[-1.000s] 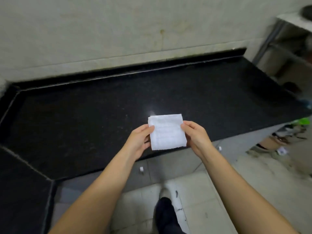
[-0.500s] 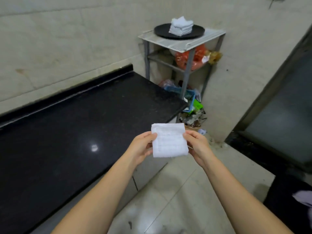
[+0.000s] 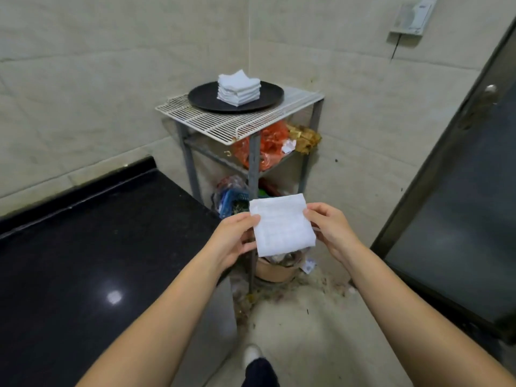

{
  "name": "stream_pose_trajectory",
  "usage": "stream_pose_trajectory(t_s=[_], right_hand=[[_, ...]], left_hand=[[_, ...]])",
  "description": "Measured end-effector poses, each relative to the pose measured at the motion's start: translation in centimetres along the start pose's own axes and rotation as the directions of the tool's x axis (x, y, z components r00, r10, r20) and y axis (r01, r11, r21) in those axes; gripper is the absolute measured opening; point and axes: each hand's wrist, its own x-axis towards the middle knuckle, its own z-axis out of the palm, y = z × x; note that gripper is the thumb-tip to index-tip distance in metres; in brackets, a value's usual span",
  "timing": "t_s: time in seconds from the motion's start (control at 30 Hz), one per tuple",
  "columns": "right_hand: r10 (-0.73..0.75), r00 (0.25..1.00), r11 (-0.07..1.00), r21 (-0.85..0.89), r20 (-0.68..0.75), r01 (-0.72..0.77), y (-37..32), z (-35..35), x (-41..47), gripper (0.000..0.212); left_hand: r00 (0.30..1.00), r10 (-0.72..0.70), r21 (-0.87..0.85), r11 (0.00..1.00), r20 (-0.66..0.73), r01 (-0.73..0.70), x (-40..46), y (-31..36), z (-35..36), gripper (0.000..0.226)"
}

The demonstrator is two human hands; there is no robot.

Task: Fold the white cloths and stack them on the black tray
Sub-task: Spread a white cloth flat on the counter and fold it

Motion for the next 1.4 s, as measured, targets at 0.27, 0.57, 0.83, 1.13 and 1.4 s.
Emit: stream_pose_trajectory(t_s=[0.27, 0.57, 0.83, 1.13, 1.4], right_hand=[[-0.187, 0.982, 0.982, 0.008, 0.023, 0.187, -9.8, 0.4, 18.3, 0.015], [-0.313, 0.918, 0.944, -0.031, 0.245, 0.330, -19.5, 5.5, 37.6, 0.010], [-0.270, 0.849, 0.921, -0.134, 0.454, 0.365, -24.3, 13.4, 53.5, 0.006], [-0.157, 0.795, 0.883, -0.277, 0.586, 0.379, -21.2, 15.4, 58.8, 0.017], [-0.417, 0.745, 0.659, -0.391, 0.522, 0.643, -24.3, 14.9, 54.4, 0.033]], left_hand=[[0.980, 0.200, 0.068, 0.978, -0.011, -0.198, 14.6, 12.4, 4.4, 0.015], [0.882, 0.411, 0.219, 0.905, -0.230, -0.365, 26.6, 25.9, 3.9, 0.022], [0.736, 0.406, 0.245, 0.914, -0.541, -0.324, 37.6, 32.8, 1.7, 0.020], [0.681, 0.304, 0.286, 0.948, -0.666, -0.144, 41.5, 31.1, -0.2, 0.028], [0.625, 0.311, 0.248, 0.950, -0.716, -0.189, 36.3, 30.3, -0.4, 0.017]])
